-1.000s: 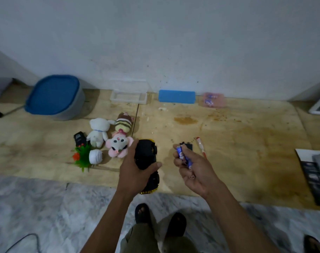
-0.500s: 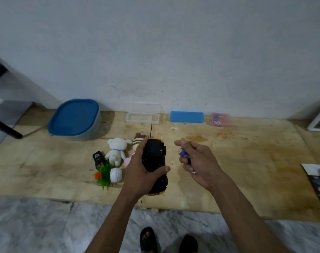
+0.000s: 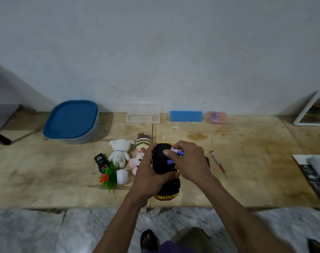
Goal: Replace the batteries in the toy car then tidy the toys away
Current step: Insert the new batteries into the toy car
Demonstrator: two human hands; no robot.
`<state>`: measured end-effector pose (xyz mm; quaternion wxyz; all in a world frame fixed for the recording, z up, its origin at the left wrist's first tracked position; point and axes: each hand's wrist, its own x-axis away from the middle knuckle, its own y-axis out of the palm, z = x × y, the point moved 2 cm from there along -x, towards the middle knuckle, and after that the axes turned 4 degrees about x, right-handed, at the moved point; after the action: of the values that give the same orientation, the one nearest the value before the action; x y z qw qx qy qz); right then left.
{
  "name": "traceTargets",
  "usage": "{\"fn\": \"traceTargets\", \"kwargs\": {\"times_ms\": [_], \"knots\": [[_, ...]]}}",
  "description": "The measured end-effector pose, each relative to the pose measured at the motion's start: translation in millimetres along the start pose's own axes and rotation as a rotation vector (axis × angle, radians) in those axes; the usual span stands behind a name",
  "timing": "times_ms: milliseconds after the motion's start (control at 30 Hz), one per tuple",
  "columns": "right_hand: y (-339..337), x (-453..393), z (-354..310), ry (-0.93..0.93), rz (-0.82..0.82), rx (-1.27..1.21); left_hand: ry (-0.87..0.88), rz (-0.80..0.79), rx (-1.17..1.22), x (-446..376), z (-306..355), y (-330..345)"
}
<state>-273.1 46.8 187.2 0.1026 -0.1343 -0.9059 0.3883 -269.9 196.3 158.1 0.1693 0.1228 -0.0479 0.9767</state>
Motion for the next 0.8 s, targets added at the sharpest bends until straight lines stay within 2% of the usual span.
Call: {"fn": "traceTargets", "kwargs": {"times_ms": [167, 433, 800], "knots": [[2.3, 8.1, -2.6, 0.082, -0.012, -0.142, -0.050, -0.033, 0.057, 0.5, -4.5, -9.8], [-1.5, 2.5, 6.1, 0.080, -0.132, -0.127, -0.074, -0.048, 0.150, -11.5, -1.5, -13.9], [3.8, -1.9, 11.5, 0.061, 0.108, -0.187, -0.073, -0.032, 0.222, -23.7, 4.1, -3.5]]}}
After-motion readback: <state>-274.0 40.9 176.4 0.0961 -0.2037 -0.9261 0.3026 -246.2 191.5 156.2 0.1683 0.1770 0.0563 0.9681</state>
